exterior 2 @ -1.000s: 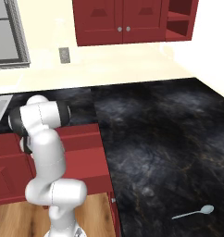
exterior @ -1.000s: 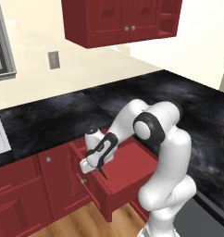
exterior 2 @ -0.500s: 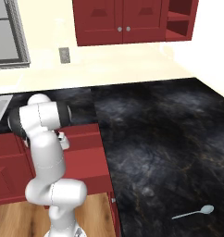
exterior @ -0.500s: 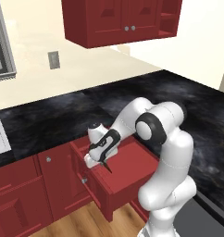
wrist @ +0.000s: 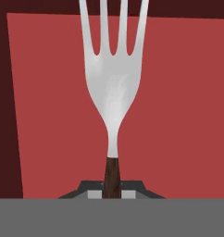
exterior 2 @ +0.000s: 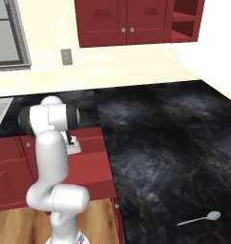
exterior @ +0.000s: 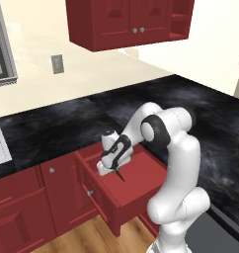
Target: Organize the utensils by type. Pick up the wooden spoons from the counter and place them in the open cabinet. Then pick up the metallic utensils from the counter and place them in the open drawer.
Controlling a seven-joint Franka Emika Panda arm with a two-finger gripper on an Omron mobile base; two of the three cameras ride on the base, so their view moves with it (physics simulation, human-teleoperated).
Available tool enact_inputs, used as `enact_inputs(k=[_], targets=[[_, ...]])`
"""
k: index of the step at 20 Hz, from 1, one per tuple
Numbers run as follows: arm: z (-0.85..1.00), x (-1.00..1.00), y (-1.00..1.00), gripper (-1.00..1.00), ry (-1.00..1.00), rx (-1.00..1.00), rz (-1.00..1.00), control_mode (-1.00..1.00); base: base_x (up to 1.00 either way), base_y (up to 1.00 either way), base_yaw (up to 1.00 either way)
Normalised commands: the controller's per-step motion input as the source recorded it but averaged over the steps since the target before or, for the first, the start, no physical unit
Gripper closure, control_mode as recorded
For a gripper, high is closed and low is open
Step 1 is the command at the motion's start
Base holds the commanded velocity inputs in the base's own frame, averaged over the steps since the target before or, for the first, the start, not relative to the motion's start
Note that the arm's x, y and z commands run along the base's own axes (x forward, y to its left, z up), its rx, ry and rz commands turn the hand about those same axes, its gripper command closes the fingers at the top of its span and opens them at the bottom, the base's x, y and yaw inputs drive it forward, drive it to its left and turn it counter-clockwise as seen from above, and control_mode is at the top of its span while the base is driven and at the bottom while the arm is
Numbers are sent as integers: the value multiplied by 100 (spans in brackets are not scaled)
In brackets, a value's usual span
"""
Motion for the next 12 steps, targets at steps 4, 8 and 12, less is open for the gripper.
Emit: enact_inputs(k=[4, 8, 12], targets=[[-36, 18, -11, 100, 0, 2, 0, -100, 0, 0, 0], [-32, 17, -14, 100, 1, 5, -2, -100, 0, 0, 0], [-33, 4, -11, 100, 0, 7, -3, -100, 0, 0, 0]])
